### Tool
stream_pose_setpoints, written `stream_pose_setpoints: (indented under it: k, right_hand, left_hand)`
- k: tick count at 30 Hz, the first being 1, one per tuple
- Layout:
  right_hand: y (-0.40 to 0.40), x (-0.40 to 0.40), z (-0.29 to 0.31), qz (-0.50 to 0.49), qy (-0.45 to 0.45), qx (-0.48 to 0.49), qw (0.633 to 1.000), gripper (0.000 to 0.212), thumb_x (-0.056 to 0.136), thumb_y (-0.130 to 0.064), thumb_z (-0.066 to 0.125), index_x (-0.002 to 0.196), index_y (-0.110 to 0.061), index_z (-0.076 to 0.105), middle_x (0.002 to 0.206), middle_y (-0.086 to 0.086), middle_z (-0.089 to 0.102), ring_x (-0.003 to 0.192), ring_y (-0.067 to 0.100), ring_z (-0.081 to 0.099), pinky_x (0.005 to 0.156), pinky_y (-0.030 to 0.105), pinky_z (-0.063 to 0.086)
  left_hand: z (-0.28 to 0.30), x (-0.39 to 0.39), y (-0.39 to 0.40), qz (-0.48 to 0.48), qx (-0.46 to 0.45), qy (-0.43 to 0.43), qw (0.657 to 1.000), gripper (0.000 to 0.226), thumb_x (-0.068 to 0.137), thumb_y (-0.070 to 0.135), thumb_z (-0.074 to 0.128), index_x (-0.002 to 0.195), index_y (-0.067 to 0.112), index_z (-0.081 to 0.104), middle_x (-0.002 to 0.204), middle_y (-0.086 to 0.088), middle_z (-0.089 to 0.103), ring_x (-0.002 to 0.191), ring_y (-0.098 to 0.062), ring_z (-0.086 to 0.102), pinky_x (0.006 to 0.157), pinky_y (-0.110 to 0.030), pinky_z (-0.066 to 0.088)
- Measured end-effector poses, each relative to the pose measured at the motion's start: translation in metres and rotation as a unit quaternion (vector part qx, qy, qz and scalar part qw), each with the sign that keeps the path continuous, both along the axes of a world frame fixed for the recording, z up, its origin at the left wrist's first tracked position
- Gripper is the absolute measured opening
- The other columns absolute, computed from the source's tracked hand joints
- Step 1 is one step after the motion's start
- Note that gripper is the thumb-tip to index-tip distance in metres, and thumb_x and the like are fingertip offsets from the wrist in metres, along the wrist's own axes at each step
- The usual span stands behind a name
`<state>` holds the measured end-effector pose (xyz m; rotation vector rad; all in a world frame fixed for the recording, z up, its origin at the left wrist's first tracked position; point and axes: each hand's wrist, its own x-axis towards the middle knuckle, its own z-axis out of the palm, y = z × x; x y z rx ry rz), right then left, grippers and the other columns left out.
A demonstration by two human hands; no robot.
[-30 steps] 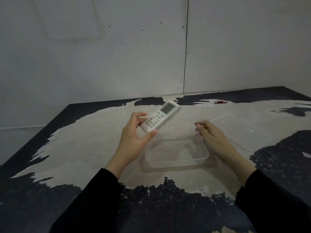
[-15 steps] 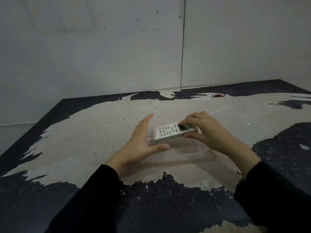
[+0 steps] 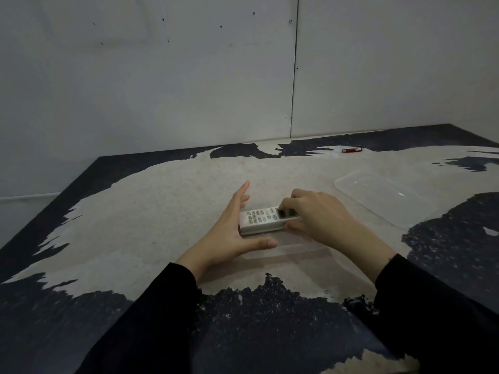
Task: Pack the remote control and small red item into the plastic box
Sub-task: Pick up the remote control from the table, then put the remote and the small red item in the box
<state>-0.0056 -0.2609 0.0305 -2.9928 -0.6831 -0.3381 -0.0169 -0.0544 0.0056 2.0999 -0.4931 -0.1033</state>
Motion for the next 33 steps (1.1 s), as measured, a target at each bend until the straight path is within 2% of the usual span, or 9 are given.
stream_pose_setpoints:
  k: [2, 6, 9, 13, 18, 21, 29, 31, 33]
  right_hand:
    - [-0.003, 0.000, 0.002, 0.008, -0.012, 0.017, 1.000, 0.039, 0.082, -0.047, 0.058, 0.115, -0.026, 0.058, 0.108, -0.001, 0.062, 0.088, 0.022, 0.061, 0.073, 0.037, 0.052]
    - [-0.028, 0.013, 0.017, -0.006, 0.012, 0.186, 0.982, 0.029, 0.085, -0.045, 0.055, 0.104, -0.026, 0.063, 0.095, -0.003, 0.066, 0.082, 0.014, 0.062, 0.075, 0.036, 0.052]
    - [-0.061, 0.051, 0.020, -0.049, -0.009, 0.261, 0.964, 0.016, 0.085, -0.030, 0.057, 0.092, -0.019, 0.067, 0.081, -0.002, 0.066, 0.073, 0.016, 0.062, 0.077, 0.038, 0.053]
    - [-0.113, 0.122, 0.004, -0.149, 0.016, 0.212, 0.966, 0.028, 0.086, -0.017, 0.057, 0.112, -0.009, 0.059, 0.107, 0.016, 0.063, 0.099, 0.033, 0.058, 0.089, 0.040, 0.045]
    - [-0.160, 0.190, -0.020, -0.224, 0.050, 0.143, 0.963, 0.050, 0.087, -0.008, 0.044, 0.136, -0.008, 0.038, 0.139, 0.023, 0.043, 0.122, 0.045, 0.042, 0.102, 0.050, 0.037]
    - [-0.168, 0.212, -0.024, -0.221, 0.044, 0.136, 0.965, 0.041, 0.090, -0.016, 0.041, 0.129, -0.006, 0.049, 0.132, 0.021, 0.054, 0.120, 0.042, 0.047, 0.101, 0.049, 0.040]
    - [-0.173, 0.221, -0.017, -0.200, -0.017, 0.014, 0.980, 0.026, 0.086, 0.000, 0.050, 0.106, -0.006, 0.066, 0.107, 0.019, 0.060, 0.103, 0.038, 0.054, 0.081, 0.047, 0.050]
    - [-0.169, 0.210, -0.013, -0.182, -0.050, 0.041, 0.981, 0.023, 0.088, -0.005, 0.050, 0.106, -0.008, 0.064, 0.106, 0.017, 0.059, 0.104, 0.036, 0.052, 0.079, 0.047, 0.048]
    - [-0.159, 0.192, -0.004, -0.149, -0.086, 0.148, 0.974, 0.018, 0.087, -0.009, 0.053, 0.102, -0.007, 0.064, 0.103, 0.017, 0.063, 0.100, 0.037, 0.056, 0.080, 0.046, 0.048]
  left_hand:
    - [-0.001, 0.000, 0.000, -0.001, -0.041, 0.008, 0.999, 0.095, 0.066, 0.069, 0.062, 0.140, 0.053, 0.005, 0.150, 0.008, 0.024, 0.133, -0.007, 0.030, 0.103, -0.029, 0.034]
    - [-0.002, 0.009, 0.006, 0.070, -0.156, 0.045, 0.984, 0.049, 0.082, 0.071, 0.038, 0.129, 0.056, 0.037, 0.144, 0.016, 0.038, 0.121, 0.000, 0.041, 0.097, -0.030, 0.035]
    - [-0.003, 0.036, 0.020, 0.126, -0.046, -0.076, 0.988, 0.029, 0.095, 0.043, 0.040, 0.117, 0.035, 0.057, 0.123, 0.012, 0.057, 0.110, 0.003, 0.050, 0.097, -0.028, 0.041]
    - [-0.001, 0.082, 0.029, 0.120, 0.156, -0.180, 0.964, 0.027, 0.094, 0.017, 0.048, 0.116, 0.011, 0.061, 0.118, -0.011, 0.062, 0.110, -0.024, 0.055, 0.096, -0.032, 0.039]
    - [-0.013, 0.101, 0.025, 0.111, 0.195, -0.166, 0.960, 0.029, 0.090, 0.017, 0.056, 0.117, 0.011, 0.062, 0.119, -0.010, 0.060, 0.111, -0.026, 0.052, 0.101, -0.043, 0.038]
    - [-0.018, 0.102, 0.024, 0.119, 0.190, -0.175, 0.959, 0.029, 0.089, 0.016, 0.057, 0.117, 0.014, 0.062, 0.119, -0.006, 0.058, 0.111, -0.023, 0.050, 0.100, -0.044, 0.038]
    - [-0.022, 0.103, 0.027, 0.118, 0.197, -0.181, 0.956, 0.029, 0.091, 0.021, 0.054, 0.119, 0.016, 0.061, 0.123, -0.005, 0.057, 0.113, -0.021, 0.049, 0.099, -0.036, 0.036]
    - [-0.022, 0.103, 0.027, 0.122, 0.197, -0.174, 0.957, 0.030, 0.091, 0.022, 0.054, 0.119, 0.017, 0.061, 0.124, -0.005, 0.057, 0.115, -0.020, 0.048, 0.099, -0.033, 0.035]
    - [-0.021, 0.100, 0.027, 0.120, 0.196, -0.164, 0.959, 0.030, 0.091, 0.024, 0.053, 0.120, 0.018, 0.060, 0.126, -0.004, 0.057, 0.116, -0.019, 0.048, 0.099, -0.031, 0.035]
